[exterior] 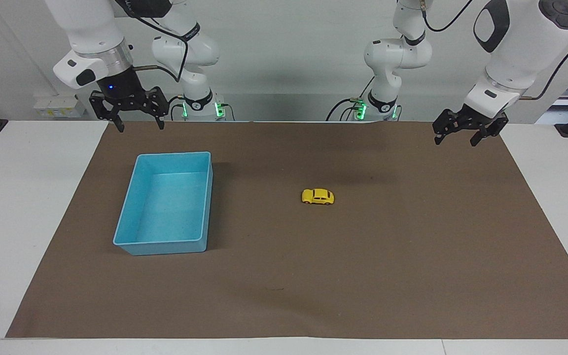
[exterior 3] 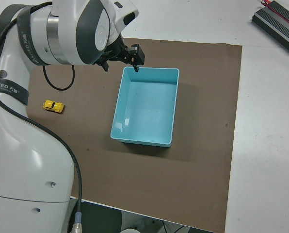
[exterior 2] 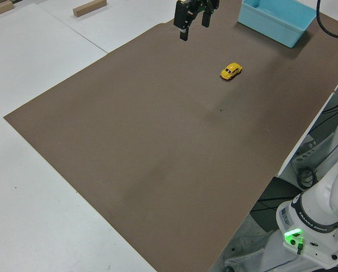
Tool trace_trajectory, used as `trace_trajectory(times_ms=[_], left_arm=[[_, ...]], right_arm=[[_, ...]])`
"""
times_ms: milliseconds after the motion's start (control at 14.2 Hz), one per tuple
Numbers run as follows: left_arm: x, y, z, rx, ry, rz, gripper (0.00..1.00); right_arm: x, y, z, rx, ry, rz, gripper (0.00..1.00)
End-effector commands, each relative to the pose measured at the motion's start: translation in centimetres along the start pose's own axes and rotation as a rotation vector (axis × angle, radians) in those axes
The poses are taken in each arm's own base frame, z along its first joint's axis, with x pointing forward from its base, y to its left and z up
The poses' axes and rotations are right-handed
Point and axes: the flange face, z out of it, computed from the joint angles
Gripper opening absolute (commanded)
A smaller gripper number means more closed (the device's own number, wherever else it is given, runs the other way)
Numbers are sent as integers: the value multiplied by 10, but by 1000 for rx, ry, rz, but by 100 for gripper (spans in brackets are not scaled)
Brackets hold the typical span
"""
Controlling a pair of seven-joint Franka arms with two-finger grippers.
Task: Wind up and store yellow beetle car
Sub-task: 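Move the left gripper out toward the yellow car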
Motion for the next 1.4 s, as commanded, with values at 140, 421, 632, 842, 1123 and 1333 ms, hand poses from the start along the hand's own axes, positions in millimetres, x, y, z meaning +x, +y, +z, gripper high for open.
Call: trace_trajectory(times_ms=[140,421,632,842,1123,1333], left_arm=[[-8,3,-4,-11,6,12,100],[-5,1,-5,-11,19,1,100],[-4,5,-4,-9,21,34,100],[-1,9,-7,-11,31,229,100],[-1,10,-7,-49,51,544,100],[0,12,-4,-49,57,751,100]], right_arm=[[-4,2,-2,-1,3,2,100],[-4,2,-2,1,3,2,100],[-4,2,-2,1,3,2,100],[-4,2,-2,-1,3,2,100],[-4,2,-2,-1,3,2,100],[-4,2,-1,1,2,2,100]])
